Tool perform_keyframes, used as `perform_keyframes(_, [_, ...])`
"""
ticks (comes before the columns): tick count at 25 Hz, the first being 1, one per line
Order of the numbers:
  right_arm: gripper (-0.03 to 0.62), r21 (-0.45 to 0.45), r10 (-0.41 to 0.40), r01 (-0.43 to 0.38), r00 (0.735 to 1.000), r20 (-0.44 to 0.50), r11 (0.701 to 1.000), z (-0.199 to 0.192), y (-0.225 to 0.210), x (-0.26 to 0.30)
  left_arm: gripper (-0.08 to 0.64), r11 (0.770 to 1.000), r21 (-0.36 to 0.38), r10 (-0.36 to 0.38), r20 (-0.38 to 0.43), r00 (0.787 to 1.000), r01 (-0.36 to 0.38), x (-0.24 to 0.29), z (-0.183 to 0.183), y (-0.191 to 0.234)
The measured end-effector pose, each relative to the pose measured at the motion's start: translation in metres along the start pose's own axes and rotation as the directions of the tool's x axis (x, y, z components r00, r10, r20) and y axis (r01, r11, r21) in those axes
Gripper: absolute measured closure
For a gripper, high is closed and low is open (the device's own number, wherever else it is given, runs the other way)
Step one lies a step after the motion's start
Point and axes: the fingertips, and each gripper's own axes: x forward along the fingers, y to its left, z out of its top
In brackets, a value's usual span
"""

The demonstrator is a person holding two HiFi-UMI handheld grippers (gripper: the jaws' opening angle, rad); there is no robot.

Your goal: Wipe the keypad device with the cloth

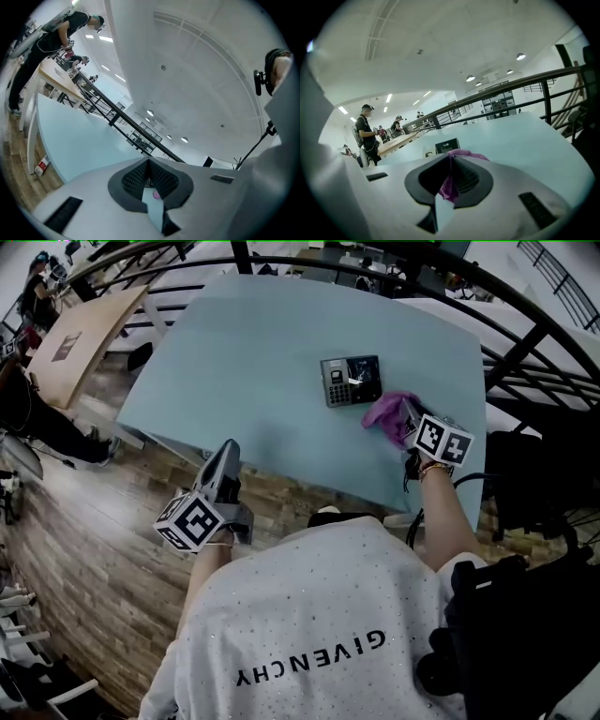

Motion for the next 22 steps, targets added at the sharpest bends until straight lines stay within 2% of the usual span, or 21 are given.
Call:
perform_keyframes(3, [0.566,0.058,-0.033,0.033,0.999,-0.002,0.998,-0.003,-0.006,0.000,0.560,1.000,-0.001,0.029,0.014,0.999,-0.029,-0.009,0.003,0.007])
perform_keyframes(6, [0.566,0.098,-0.030,0.030,1.000,0.002,0.995,-0.004,-0.005,0.005,0.560,0.989,0.121,0.095,-0.026,0.995,-0.091,-0.007,-0.005,0.013])
perform_keyframes(8, [0.566,0.084,-0.007,0.006,1.000,0.012,0.996,0.001,-0.004,0.007,0.560,0.980,0.182,0.097,-0.073,0.993,-0.083,0.002,-0.018,0.008])
perform_keyframes(9, [0.566,0.072,0.017,-0.019,1.000,0.016,0.997,0.004,-0.002,0.008,0.560,0.980,0.185,0.089,-0.095,0.991,-0.071,0.007,-0.025,0.006])
perform_keyframes(12, [0.566,0.033,0.132,-0.132,0.991,0.009,0.991,0.013,0.006,0.010,0.560,0.989,0.130,0.080,-0.125,0.989,-0.063,0.018,-0.045,0.002])
perform_keyframes(15, [0.566,-0.003,0.213,-0.213,0.977,-0.032,0.977,0.017,0.017,0.019,0.560,0.990,0.099,0.112,-0.115,0.987,-0.100,0.023,-0.054,0.003])
perform_keyframes(22, [0.568,-0.064,0.240,-0.247,0.965,-0.102,0.967,0.007,0.025,0.068,0.560,0.980,0.063,0.193,-0.122,0.974,-0.186,0.024,-0.068,0.010])
